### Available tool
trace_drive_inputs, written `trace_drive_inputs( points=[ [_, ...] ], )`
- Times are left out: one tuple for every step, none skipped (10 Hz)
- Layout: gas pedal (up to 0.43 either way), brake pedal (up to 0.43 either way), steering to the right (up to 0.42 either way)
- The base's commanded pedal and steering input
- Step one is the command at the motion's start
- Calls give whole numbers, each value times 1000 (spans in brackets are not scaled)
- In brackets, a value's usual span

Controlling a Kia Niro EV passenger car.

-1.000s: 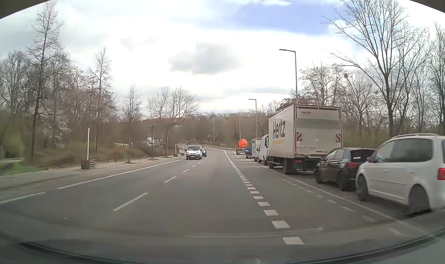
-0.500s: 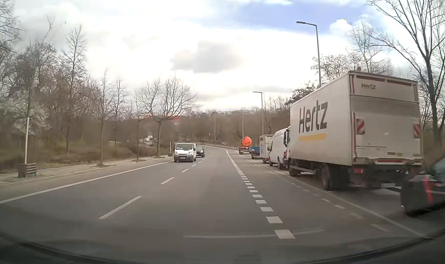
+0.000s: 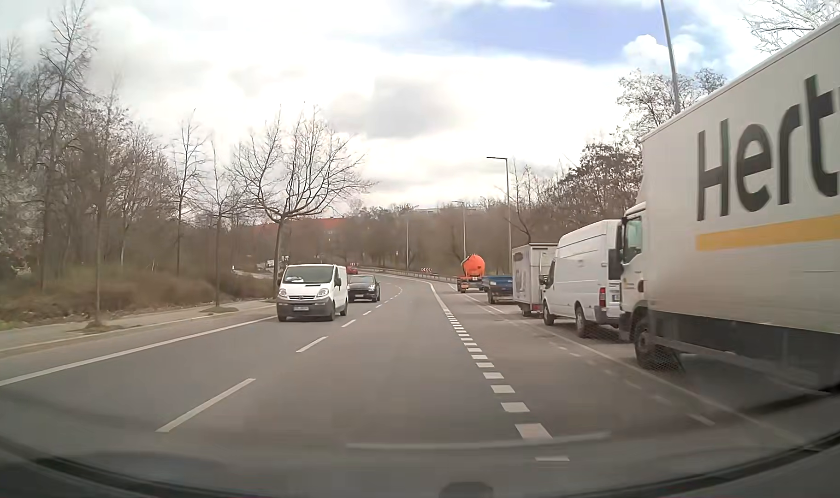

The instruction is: Follow the waypoints while adhering to traffic rules and regulations

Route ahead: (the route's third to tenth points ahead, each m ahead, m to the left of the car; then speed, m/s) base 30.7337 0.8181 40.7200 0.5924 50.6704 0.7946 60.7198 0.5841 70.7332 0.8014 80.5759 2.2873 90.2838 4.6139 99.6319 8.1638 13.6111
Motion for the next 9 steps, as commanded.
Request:
trace_drive_inputs(
  points=[
    [0, 0, -4],
    [0, 0, -4],
    [0, 0, -3],
    [0, 0, -1],
    [0, 0, 0],
    [0, 0, 0],
    [0, 0, 0],
    [0, 0, 0],
    [0, 0, 0]
  ],
)
